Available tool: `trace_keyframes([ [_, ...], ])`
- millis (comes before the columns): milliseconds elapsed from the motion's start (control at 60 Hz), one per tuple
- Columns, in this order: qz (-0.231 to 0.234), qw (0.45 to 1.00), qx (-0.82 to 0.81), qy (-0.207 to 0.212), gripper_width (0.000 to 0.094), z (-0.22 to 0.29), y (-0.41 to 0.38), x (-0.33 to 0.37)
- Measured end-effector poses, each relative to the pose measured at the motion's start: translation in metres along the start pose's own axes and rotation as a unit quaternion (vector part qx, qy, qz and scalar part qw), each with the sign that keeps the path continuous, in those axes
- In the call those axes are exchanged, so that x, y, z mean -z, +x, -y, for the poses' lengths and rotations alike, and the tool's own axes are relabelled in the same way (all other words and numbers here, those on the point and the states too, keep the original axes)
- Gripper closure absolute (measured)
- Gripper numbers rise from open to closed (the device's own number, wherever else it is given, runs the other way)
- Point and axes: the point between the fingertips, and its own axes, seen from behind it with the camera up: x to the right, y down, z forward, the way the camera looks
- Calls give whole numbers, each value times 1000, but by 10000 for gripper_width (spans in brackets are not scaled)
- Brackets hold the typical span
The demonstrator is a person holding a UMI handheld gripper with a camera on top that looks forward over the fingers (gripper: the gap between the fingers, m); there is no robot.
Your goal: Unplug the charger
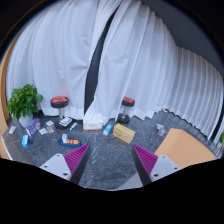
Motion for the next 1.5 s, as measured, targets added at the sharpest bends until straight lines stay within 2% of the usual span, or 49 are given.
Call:
trace_keyframes([
  [150, -14, 1000, 1, -26, 85, -31, 3, -26],
  [333, -26, 997, 0, -73, 86, -110, -19, -66],
  [433, -2, 997, -5, -77, 84, -150, -70, -88],
  [550, 50, 994, -39, -87, 80, -184, -157, -122],
  [683, 82, 993, -59, -56, 89, -170, -239, -176],
  [850, 109, 992, -56, -16, 90, -121, -306, -255],
  [967, 108, 993, -46, 5, 130, -95, -332, -309],
  [1033, 107, 994, -34, 10, 185, -89, -343, -337],
  [1100, 99, 995, -29, 10, 306, -88, -348, -359],
  [1133, 95, 995, -26, 7, 382, -91, -347, -367],
  [1217, 76, 997, -23, 4, 683, -99, -343, -379],
  [1400, 97, 995, -34, 2, 835, -101, -349, -380],
  [1500, 101, 994, -37, -9, 866, -99, -348, -380],
])
